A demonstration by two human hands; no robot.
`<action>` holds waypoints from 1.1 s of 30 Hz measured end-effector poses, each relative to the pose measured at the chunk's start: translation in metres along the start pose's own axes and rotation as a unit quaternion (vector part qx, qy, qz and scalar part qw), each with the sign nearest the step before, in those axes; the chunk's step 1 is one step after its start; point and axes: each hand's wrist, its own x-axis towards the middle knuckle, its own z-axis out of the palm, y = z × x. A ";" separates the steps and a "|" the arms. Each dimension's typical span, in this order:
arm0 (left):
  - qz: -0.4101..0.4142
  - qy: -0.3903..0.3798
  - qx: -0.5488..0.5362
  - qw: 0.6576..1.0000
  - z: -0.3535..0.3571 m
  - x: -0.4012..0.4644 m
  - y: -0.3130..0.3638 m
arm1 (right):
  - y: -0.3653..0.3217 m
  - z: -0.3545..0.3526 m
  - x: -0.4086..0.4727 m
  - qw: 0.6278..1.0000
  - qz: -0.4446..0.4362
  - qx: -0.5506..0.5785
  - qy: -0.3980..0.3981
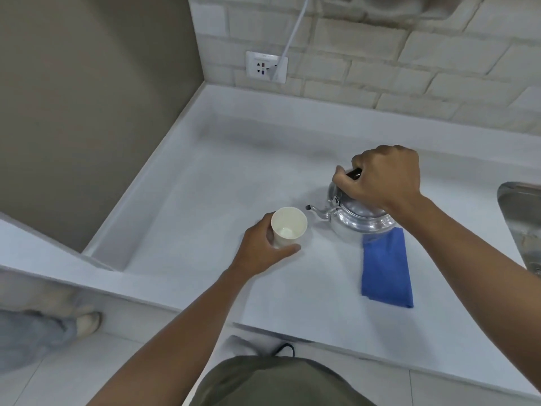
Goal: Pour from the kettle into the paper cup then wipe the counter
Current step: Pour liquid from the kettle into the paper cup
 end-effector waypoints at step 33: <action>0.027 0.029 0.005 0.999 0.002 -0.001 0.000 | -0.029 -0.013 -0.003 0.996 -0.077 -0.052 0.005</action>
